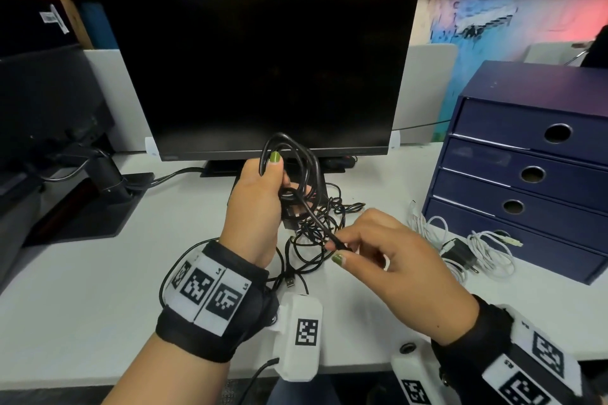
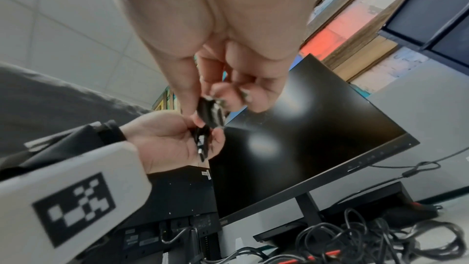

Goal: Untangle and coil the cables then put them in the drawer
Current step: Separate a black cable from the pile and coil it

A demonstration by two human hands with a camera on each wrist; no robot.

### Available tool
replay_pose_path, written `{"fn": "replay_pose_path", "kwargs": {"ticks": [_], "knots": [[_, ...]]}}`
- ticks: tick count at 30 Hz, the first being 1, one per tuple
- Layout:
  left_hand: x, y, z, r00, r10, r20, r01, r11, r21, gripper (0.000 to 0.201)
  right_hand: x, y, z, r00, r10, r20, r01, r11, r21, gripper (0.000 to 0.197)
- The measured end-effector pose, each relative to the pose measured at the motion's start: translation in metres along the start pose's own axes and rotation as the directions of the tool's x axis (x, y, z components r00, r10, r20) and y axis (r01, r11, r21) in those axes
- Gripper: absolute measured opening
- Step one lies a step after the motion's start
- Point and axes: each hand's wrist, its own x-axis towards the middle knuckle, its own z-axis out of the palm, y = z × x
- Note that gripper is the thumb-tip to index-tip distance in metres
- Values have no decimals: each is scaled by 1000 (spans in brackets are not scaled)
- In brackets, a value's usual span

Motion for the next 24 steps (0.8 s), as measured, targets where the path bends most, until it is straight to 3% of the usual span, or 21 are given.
{"fn": "replay_pose_path", "kwargs": {"ticks": [4,7,11,14,18,22,24], "knots": [[-14,4,3,981,166,100,-178,975,130,22,10,7,-5,981,129,-148,-145,984,-105,18],[-22,3,7,964,220,150,-246,953,177,20,19,9,-10,942,267,-205,-262,964,52,25],[-26,-5,11,964,203,172,-238,946,219,14,25,8,-20,912,333,-241,-271,928,255,34],[-29,-8,15,968,177,180,-215,951,221,13,28,3,-18,915,371,-158,-237,812,533,28],[-33,-9,20,980,98,171,-123,982,144,11,27,3,-13,900,369,-230,-133,737,662,30],[-34,-9,23,986,-17,167,18,1000,-6,26,28,-8,-17,891,398,-217,18,447,894,31],[-32,-6,23,985,-33,167,41,998,-41,28,28,-10,-15,890,398,-221,64,372,926,27]]}}
